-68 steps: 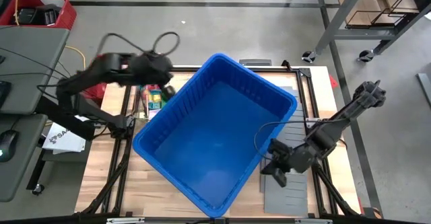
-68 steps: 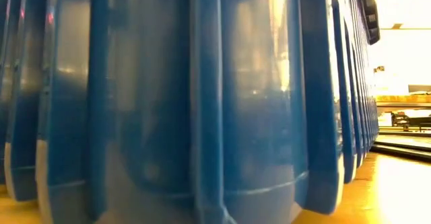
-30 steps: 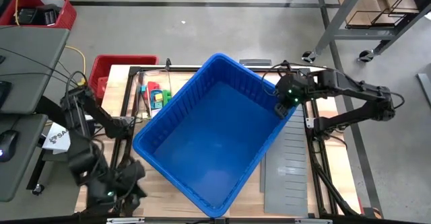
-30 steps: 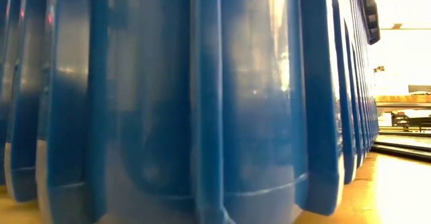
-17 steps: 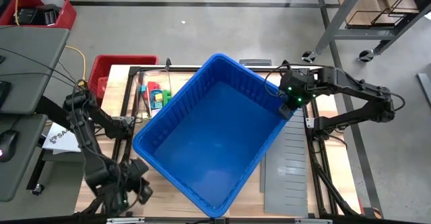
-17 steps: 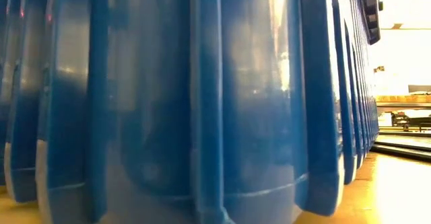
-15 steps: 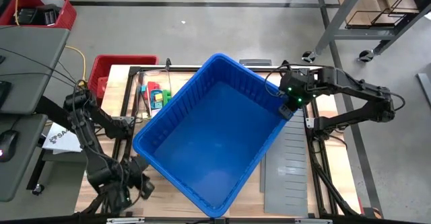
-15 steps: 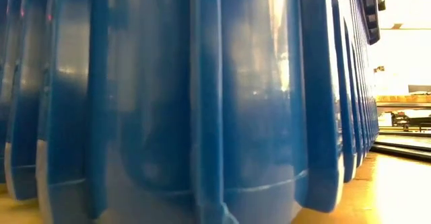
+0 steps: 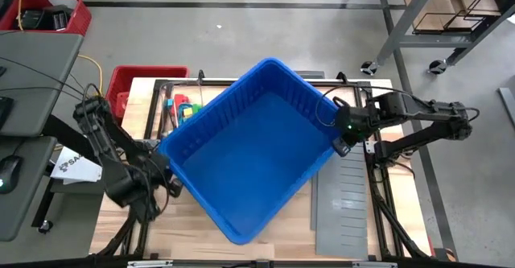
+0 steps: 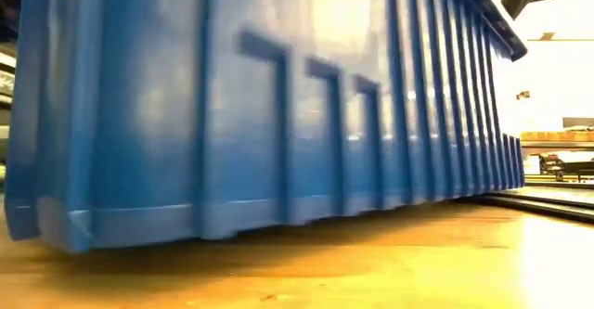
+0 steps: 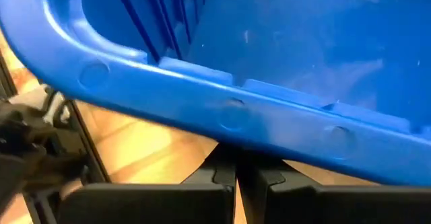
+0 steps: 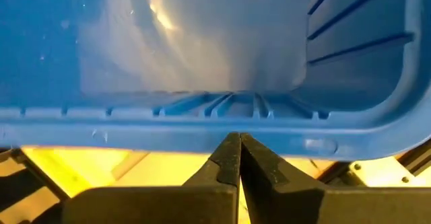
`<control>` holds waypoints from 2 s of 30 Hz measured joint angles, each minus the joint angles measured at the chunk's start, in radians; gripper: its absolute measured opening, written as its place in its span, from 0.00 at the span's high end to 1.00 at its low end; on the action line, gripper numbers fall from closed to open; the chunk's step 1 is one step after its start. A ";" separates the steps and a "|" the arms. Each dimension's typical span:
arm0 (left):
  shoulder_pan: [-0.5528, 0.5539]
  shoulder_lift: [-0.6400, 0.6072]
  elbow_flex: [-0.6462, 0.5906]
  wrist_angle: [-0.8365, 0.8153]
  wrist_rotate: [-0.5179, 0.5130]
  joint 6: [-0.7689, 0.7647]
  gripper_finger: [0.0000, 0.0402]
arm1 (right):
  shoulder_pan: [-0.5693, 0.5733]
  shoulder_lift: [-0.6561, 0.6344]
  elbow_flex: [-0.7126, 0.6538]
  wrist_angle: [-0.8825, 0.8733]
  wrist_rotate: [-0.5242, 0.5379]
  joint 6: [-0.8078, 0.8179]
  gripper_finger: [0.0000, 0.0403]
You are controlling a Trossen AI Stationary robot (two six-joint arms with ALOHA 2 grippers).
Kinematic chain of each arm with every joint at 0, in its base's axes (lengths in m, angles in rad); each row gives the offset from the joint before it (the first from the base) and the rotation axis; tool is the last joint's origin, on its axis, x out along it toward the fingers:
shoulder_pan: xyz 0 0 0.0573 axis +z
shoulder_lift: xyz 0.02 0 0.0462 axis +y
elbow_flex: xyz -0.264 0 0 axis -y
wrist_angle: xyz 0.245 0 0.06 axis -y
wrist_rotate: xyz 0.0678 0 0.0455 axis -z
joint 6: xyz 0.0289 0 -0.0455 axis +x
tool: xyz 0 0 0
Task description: Sort blocks
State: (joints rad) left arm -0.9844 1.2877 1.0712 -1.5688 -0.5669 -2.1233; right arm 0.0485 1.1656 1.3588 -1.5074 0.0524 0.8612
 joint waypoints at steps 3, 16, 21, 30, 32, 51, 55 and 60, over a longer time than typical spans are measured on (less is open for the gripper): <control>0.026 -0.061 -0.034 -0.003 -0.009 0.018 1.00 | 0.049 0.000 -0.026 0.013 0.000 0.068 1.00; 0.047 -0.180 -0.056 0.003 -0.036 0.031 1.00 | 0.261 -0.001 -0.041 0.250 0.011 0.264 1.00; 0.047 -0.179 -0.056 0.026 -0.035 0.032 1.00 | 0.253 -0.005 0.061 0.132 0.196 0.266 1.00; 0.047 -0.179 -0.056 0.054 -0.045 0.033 1.00 | 0.151 -0.005 0.055 0.078 0.258 0.187 1.00; 0.047 -0.179 -0.056 0.055 -0.045 0.033 1.00 | 0.120 -0.003 0.035 0.081 0.263 0.163 1.00; 0.047 -0.178 -0.056 0.095 -0.044 0.048 1.00 | 0.001 -0.009 -0.033 0.091 0.220 0.040 1.00; 0.047 -0.174 -0.055 0.165 -0.045 0.108 1.00 | -0.024 -0.010 -0.033 0.069 0.227 0.028 1.00; 0.047 -0.123 -0.063 0.253 -0.054 0.124 1.00 | -0.029 -0.010 -0.033 0.043 0.224 0.027 1.00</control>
State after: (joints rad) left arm -0.9371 1.1650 1.0086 -1.3158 -0.6205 -1.9993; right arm 0.0193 1.1561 1.3262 -1.4642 0.2765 0.8886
